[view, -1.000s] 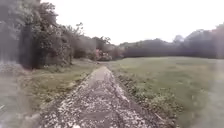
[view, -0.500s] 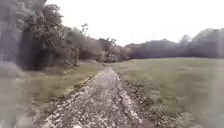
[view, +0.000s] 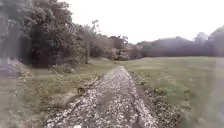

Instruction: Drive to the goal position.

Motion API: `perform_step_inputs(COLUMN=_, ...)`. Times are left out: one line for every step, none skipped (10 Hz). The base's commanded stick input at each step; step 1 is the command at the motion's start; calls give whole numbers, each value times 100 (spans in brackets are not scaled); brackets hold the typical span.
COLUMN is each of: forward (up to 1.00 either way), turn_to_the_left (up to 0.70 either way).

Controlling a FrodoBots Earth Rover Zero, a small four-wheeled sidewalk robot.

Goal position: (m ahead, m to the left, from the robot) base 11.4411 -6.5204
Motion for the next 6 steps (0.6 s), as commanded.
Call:
perform_step_inputs(forward=100, turn_to_the_left=0)
perform_step_inputs(forward=100, turn_to_the_left=0)
perform_step_inputs(forward=100, turn_to_the_left=0)
perform_step_inputs(forward=100, turn_to_the_left=-17)
perform_step_inputs(forward=100, turn_to_the_left=-27)
perform_step_inputs(forward=100, turn_to_the_left=-28)
